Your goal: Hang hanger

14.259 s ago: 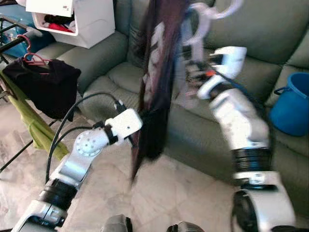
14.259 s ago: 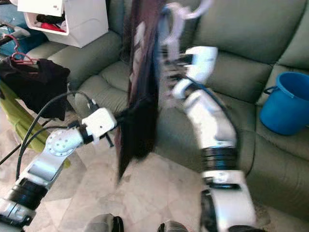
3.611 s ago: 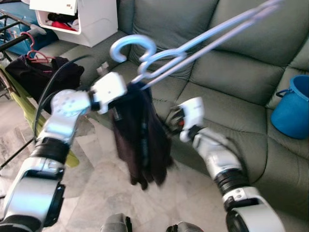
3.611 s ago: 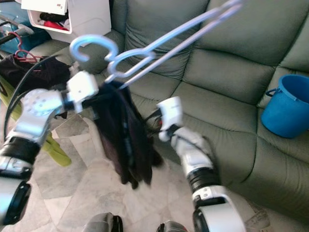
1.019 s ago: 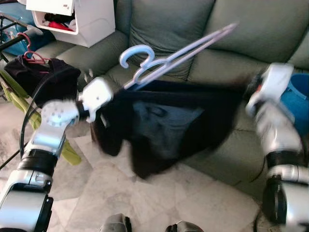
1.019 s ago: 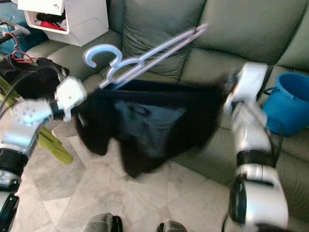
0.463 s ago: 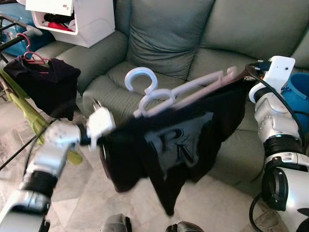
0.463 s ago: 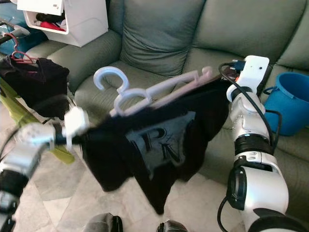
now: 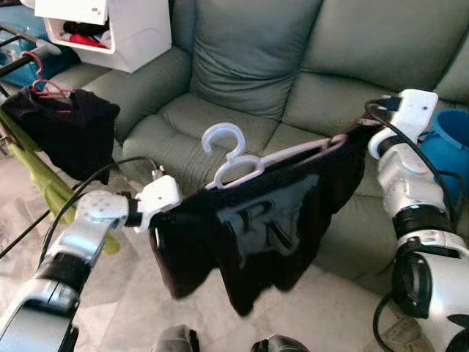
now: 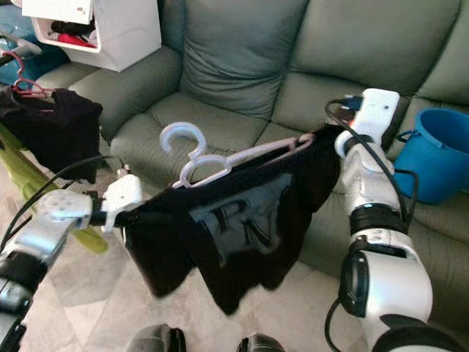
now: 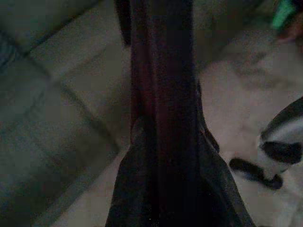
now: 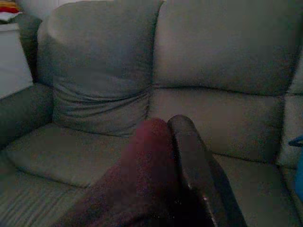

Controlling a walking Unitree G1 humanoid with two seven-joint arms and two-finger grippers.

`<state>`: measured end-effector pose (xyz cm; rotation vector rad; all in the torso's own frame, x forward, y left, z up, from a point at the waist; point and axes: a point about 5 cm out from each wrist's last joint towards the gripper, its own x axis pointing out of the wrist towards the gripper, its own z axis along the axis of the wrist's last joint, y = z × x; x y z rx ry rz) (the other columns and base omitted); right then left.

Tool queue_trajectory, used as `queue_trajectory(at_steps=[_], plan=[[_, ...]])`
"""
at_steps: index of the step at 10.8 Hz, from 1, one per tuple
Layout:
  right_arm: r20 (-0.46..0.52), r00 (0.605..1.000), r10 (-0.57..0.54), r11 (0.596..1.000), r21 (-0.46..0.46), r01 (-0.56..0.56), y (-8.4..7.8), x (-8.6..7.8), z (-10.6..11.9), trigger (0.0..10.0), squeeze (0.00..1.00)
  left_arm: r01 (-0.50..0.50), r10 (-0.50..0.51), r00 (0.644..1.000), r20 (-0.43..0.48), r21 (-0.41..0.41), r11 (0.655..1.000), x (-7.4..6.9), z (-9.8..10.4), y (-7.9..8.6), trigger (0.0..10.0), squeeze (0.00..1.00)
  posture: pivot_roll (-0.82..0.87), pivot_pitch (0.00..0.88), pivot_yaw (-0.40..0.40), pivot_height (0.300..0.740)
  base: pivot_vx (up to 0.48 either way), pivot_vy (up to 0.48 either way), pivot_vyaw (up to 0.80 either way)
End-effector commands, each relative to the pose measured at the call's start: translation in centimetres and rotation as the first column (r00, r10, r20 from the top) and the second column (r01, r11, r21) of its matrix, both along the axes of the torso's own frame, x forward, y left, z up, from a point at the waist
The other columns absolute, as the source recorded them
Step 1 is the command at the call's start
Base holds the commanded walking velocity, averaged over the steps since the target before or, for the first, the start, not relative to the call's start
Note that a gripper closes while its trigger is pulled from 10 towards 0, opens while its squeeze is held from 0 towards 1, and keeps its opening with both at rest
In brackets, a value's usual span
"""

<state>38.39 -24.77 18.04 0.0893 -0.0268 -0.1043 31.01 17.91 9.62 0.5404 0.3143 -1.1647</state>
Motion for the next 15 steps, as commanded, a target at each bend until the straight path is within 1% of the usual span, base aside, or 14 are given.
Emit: queue_trajectory(at_steps=[1, 3, 4, 5, 6, 7, 8, 9, 10, 11, 12, 13, 14, 15], plan=[[0.157, 0.987, -0.021, 0.999, -0.022, 0.025, -0.9, 0.2, 3.8, 0.0, 0.00, -0.097, 0.105, 0.992, -0.067, 0.120, 0.988, -0.4, -1.9, 2.3, 0.0, 0.00, -0.09, 0.000, -0.042, 0.740, 0.000, 0.000, 0.00], [0.179, 0.980, 0.085, 0.995, -0.058, -0.076, 1.0, 0.4, 3.9, 0.0, 0.00, -0.162, 0.166, 0.986, -0.021, 0.129, 0.978, 0.3, -2.1, 2.1, 0.0, 0.00, -0.09, 0.000, -0.042, 0.740, 0.000, 0.000, 0.00], [0.182, 0.973, 0.139, 0.988, -0.094, -0.124, 2.0, 0.5, 3.7, 0.0, 0.00, -0.190, 0.192, 0.981, 0.003, 0.140, 0.972, 0.7, -2.1, 1.9, 0.0, 0.00, -0.09, 0.000, -0.042, 0.740, 0.000, 0.000, 0.00], [0.183, 0.969, 0.166, 0.983, -0.113, -0.147, 2.8, 0.5, 3.6, 0.0, 0.00, -0.215, 0.214, 0.977, 0.024, 0.151, 0.965, 1.0, -2.1, 1.7, 0.0, 0.00, -0.09, 0.000, -0.040, 0.740, 0.000, 0.000, 0.00], [0.182, 0.960, 0.214, 0.971, -0.147, -0.189, 4.5, 0.7, 3.4, 0.0, 0.00, -0.258, 0.254, 0.966, 0.044, 0.158, 0.953, 1.4, -2.2, 1.2, 0.0, 0.00, -0.09, 0.000, -0.039, 0.740, 0.000, 0.000, 0.00], [0.190, 0.940, 0.284, 0.953, -0.164, -0.255, 7.2, 0.8, 3.1, 0.0, 0.00, -0.340, 0.334, 0.940, 0.066, 0.132, 0.931, 2.2, -2.2, 0.5, 0.0, 0.00, -0.09, 0.000, -0.039, 0.740, 0.000, 0.000, 0.00], [0.197, 0.912, 0.361, 0.930, -0.151, -0.335, 9.8, 0.7, 2.7, 0.0, 0.00, -0.439, 0.429, 0.897, 0.106, 0.085, 0.895, 3.1, -1.7, 0.0, 0.0, 0.00, -0.08, 0.000, -0.039, 0.740, 0.000, 0.000, 0.00], [0.193, 0.849, 0.493, 0.865, -0.211, -0.454, 13.3, -0.1, 2.1, 0.0, 0.00, -0.494, 0.492, 0.866, 0.087, 0.007, 0.869, 3.6, -1.4, -1.0, 0.0, 0.00, -0.08, 0.000, -0.038, 0.740, 0.000, 0.000, 0.00], [0.148, 0.775, 0.614, 0.779, -0.272, -0.565, 16.3, -1.4, 0.6, 0.0, 0.00, -0.559, 0.562, 0.825, 0.060, -0.063, 0.827, 3.9, -1.0, -1.6, 0.0, 0.00, -0.08, 0.000, -0.038, 0.740, 0.000, 0.000, 0.00], [0.127, 0.720, 0.682, 0.720, -0.288, -0.631, 17.8, -2.4, -0.3, 0.0, 0.00, -0.607, 0.613, 0.789, 0.035, -0.112, 0.787, 4.2, -0.8, -1.8, 0.0, 0.00, -0.08, 0.000, -0.038, 0.740, 0.000, 0.000, 0.00], [0.085, 0.642, 0.762, 0.634, -0.299, -0.713, 19.3, -3.9, -1.6, 0.0, 0.00, -0.672, 0.679, 0.733, -0.020, -0.169, 0.721, 4.5, -0.6, -1.9, 0.0, 0.00, -0.08, 0.000, -0.038, 0.740, 0.000, 0.000, 0.00], [0.050, 0.594, 0.803, 0.578, -0.307, -0.756, 20.0, -4.8, -2.3, 0.0, 0.00, -0.714, 0.723, 0.690, -0.019, -0.177, 0.677, 4.8, -0.3, -1.4, 0.0, 0.00, -0.08, 0.000, -0.039, 0.740, 0.000, 0.000, 0.00], [-0.004, 0.522, 0.853, 0.492, -0.330, -0.806, 20.7, -6.1, -3.3, 0.0, 0.00, -0.773, 0.787, 0.617, 0.016, -0.175, 0.609, 5.3, 0.1, -0.3, 0.0, 0.00, -0.08, 0.000, -0.039, 0.740, 0.000, 0.000, 0.00], [-0.058, 0.471, 0.880, 0.427, -0.337, -0.839, 20.8, -6.8, -4.1, 0.0, 0.00, -0.801, 0.814, 0.581, 0.015, -0.170, 0.574, 5.5, 0.3, 0.4, 0.0, 0.00, -0.08, 0.000, -0.039, 0.740, 0.000, 0.000, 0.00]])
